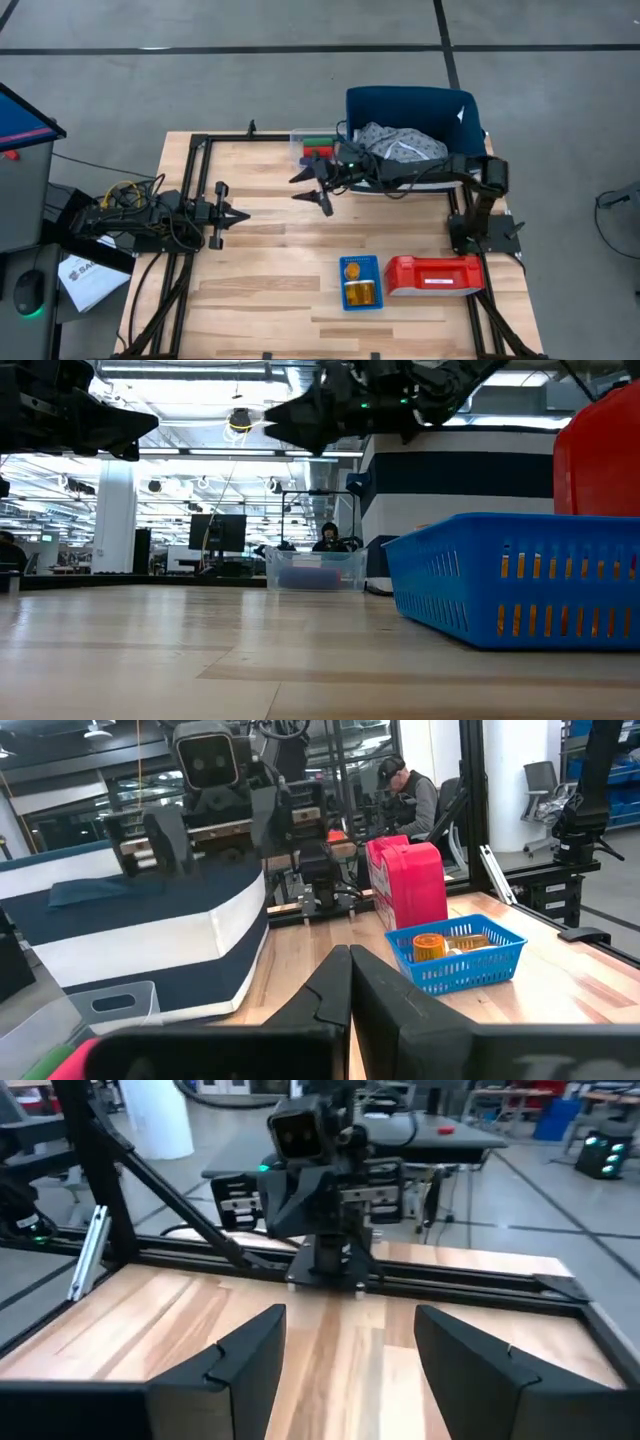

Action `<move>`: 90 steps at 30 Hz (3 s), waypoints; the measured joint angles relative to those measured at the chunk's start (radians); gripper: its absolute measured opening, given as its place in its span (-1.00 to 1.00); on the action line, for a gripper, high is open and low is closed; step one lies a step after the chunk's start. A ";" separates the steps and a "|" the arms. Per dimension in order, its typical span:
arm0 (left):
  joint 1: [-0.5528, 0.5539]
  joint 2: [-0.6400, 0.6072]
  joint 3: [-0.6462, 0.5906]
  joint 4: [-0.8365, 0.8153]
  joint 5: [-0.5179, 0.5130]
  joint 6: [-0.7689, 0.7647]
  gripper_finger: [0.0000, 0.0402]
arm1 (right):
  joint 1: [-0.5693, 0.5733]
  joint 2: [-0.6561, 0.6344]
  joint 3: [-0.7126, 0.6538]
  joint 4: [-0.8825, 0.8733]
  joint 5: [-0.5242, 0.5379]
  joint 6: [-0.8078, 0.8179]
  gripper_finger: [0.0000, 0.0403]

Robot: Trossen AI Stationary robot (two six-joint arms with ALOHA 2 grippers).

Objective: Pick & Place Medicine items
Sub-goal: Adjust the blue laundry organizer

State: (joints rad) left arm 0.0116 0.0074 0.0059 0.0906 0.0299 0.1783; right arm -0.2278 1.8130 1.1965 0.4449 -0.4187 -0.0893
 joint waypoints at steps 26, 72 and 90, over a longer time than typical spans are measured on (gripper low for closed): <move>0.000 0.000 0.000 0.000 0.000 0.000 -1.00 | 0.091 -0.561 -0.595 0.123 0.139 0.004 0.09; 0.000 0.000 0.000 0.000 0.000 0.000 -1.00 | 0.249 -0.554 -0.605 0.520 0.014 -0.252 0.09; 0.000 0.000 0.000 0.000 0.000 0.000 -1.00 | 0.543 -0.562 -0.602 0.312 -0.003 -0.103 0.09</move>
State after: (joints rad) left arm 0.0116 0.0074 0.0059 0.0906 0.0299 0.1785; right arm 0.3148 1.2514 0.5941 0.7570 -0.4217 -0.1920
